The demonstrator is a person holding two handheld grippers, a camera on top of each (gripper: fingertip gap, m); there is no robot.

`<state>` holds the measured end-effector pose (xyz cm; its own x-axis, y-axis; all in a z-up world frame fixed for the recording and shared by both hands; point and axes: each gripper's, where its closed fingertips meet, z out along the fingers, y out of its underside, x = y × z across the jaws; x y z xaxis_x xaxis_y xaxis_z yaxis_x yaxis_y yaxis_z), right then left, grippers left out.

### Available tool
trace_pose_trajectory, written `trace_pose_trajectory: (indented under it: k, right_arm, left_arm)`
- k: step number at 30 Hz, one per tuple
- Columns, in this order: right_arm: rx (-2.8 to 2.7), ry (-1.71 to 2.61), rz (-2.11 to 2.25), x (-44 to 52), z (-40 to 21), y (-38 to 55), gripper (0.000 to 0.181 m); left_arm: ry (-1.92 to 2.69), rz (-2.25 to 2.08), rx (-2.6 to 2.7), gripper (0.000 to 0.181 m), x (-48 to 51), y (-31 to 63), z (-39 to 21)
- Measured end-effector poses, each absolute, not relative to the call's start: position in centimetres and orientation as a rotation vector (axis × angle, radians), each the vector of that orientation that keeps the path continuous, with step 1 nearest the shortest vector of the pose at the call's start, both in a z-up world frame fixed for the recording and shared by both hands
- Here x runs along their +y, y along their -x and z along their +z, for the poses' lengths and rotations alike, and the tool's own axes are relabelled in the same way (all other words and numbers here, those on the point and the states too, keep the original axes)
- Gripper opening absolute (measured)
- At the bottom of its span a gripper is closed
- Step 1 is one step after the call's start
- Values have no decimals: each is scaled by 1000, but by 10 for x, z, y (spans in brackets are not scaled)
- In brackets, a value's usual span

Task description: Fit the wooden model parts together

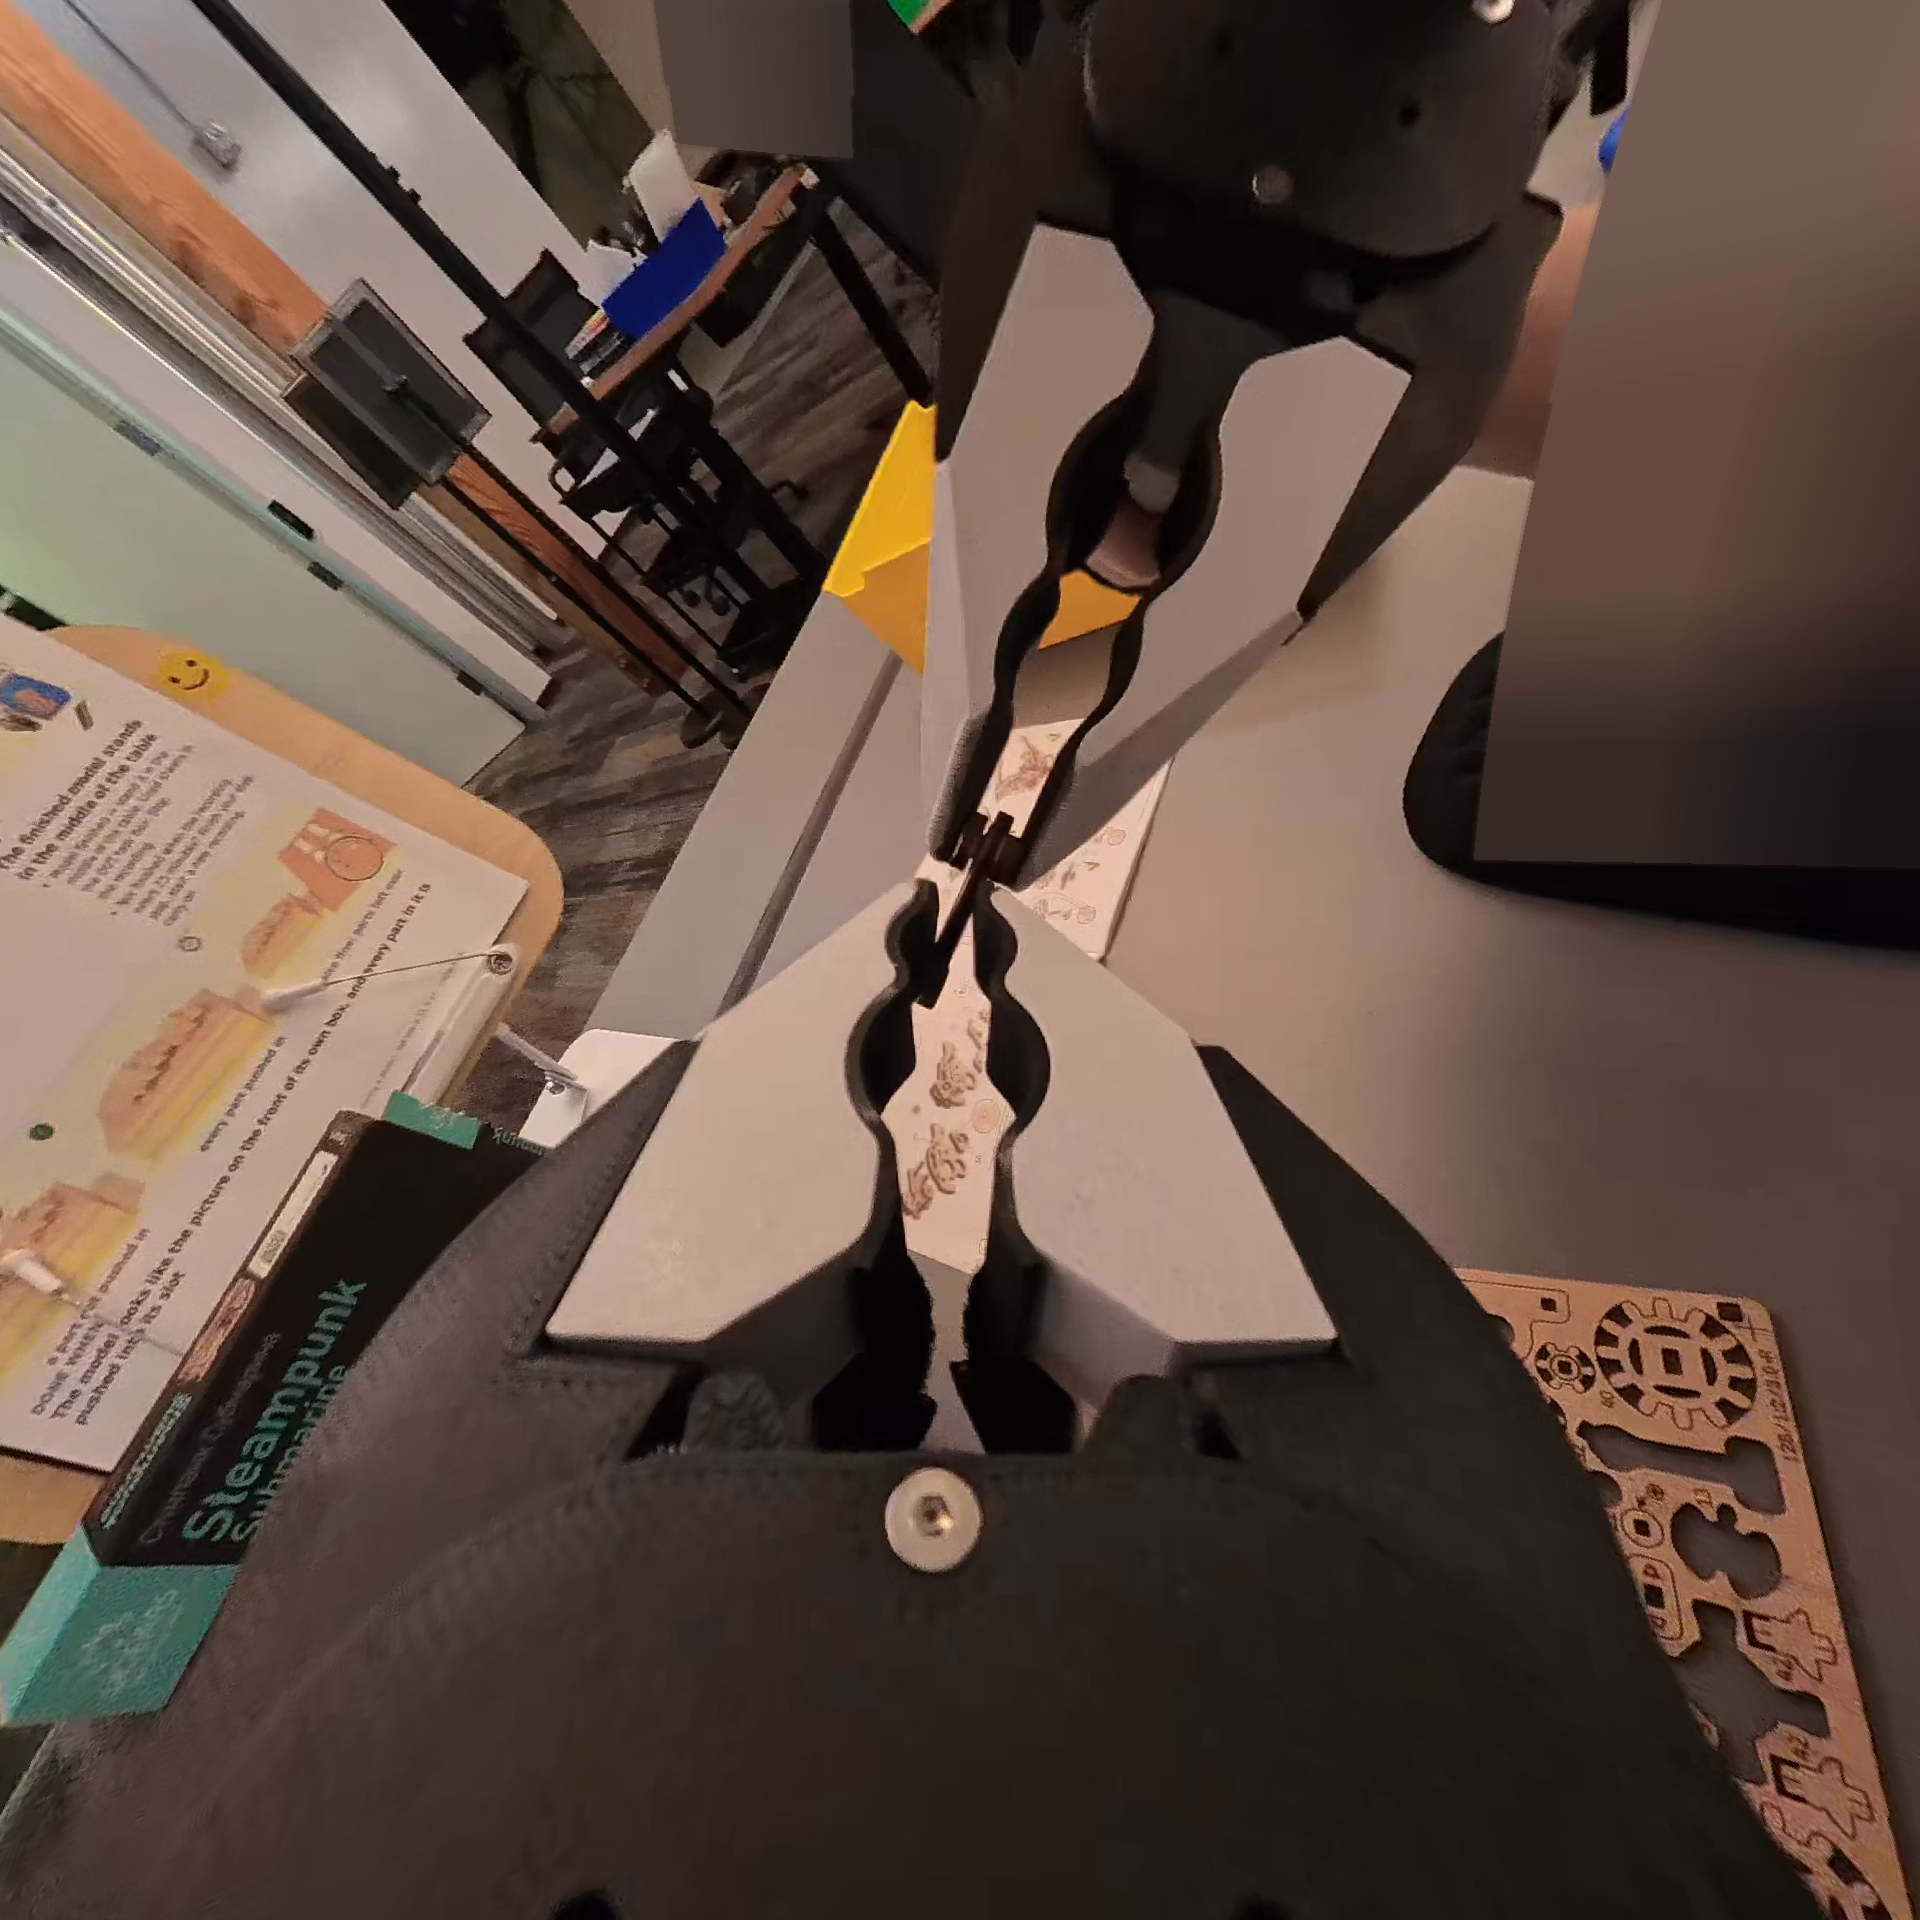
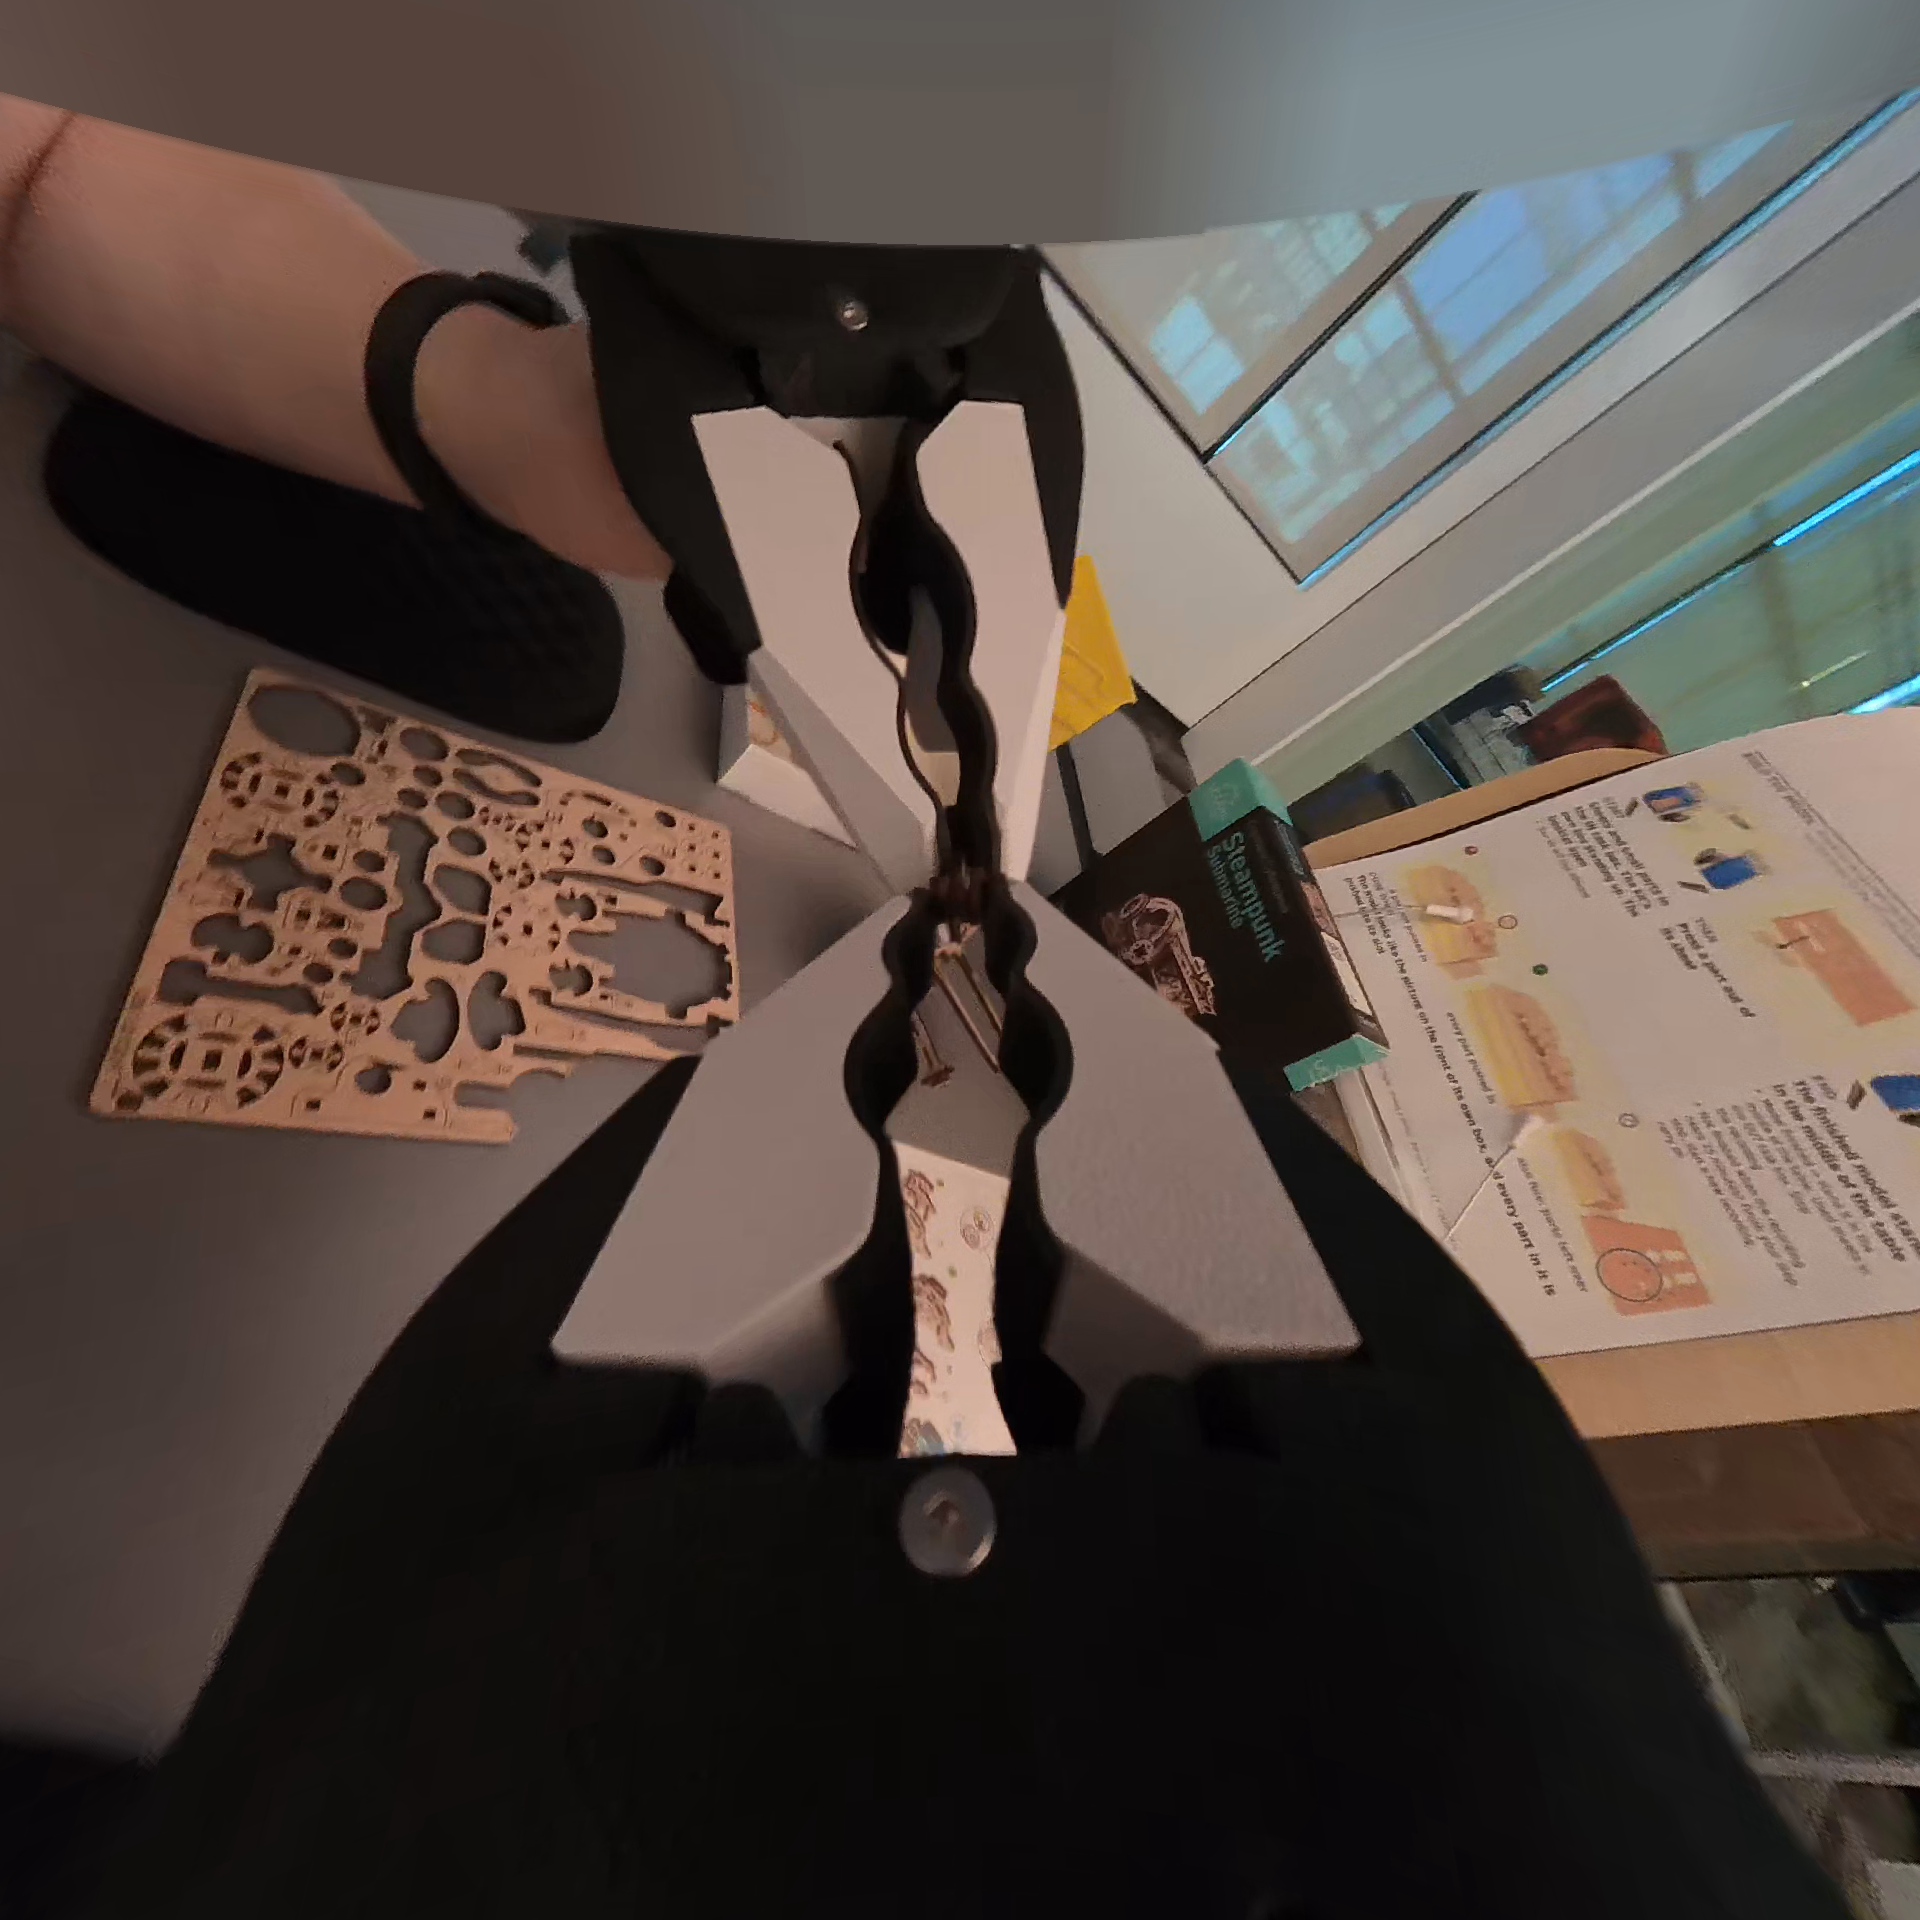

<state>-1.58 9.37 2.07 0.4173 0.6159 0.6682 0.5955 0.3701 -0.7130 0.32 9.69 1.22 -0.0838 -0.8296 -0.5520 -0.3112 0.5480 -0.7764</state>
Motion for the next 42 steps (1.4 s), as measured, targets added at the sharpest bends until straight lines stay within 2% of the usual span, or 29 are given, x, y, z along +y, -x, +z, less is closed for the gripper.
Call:
trace_pose_trajectory:
  k: [7,12,17,23,26,42]
  right_arm:
    - [-1329,1355,-77,99,5,14,10]
    - [-1461,1467,-45,87,-16,11,24]
    - [-1538,1567,12,79,-36,5,10]
    - [-1580,1651,178,69,-50,4,20]
    - [-1576,1657,226,68,-51,3,10]
    - [-1549,1741,326,71,-61,0,10]
  left_arm:
    - [889,-448,1778,0,100,-3,-4]
    - [854,-390,1867,0,94,-5,-20]
    - [823,-327,1987,0,83,-9,-45]
    - [776,-274,2037,0,79,-10,-58]
    - [776,-304,2060,0,74,-10,-62]
    - [824,-312,2092,0,75,-10,-73]
